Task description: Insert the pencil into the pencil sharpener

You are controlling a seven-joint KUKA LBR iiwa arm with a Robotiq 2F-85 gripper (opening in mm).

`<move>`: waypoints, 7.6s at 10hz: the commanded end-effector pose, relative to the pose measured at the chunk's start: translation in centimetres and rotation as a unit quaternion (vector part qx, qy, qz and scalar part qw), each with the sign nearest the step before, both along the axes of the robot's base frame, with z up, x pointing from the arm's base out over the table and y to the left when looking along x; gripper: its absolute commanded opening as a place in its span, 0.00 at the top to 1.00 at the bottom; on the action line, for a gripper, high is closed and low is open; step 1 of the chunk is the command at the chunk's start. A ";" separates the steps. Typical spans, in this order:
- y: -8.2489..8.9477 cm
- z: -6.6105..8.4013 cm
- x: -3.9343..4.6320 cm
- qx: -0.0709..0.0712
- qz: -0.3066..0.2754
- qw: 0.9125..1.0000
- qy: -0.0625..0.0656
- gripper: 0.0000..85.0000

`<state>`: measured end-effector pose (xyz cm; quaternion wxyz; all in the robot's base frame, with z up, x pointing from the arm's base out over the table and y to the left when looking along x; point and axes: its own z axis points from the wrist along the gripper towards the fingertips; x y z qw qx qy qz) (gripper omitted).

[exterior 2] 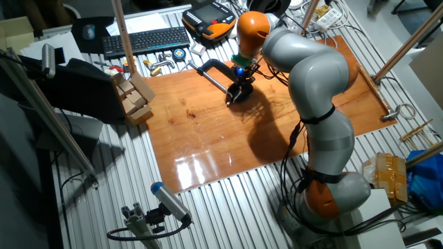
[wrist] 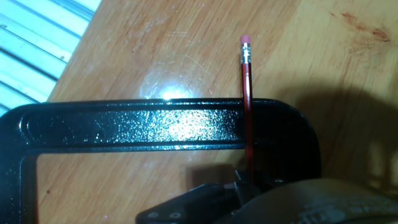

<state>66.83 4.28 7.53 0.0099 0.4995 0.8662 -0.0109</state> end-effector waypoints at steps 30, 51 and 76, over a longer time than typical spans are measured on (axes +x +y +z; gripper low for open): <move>-4.0 3.9 0.03 0.001 0.129 0.991 -0.024 1.00; -4.0 5.2 -0.47 -0.006 0.472 0.882 -0.018 1.00; -2.3 11.3 -3.38 -0.015 0.438 0.899 -0.012 1.00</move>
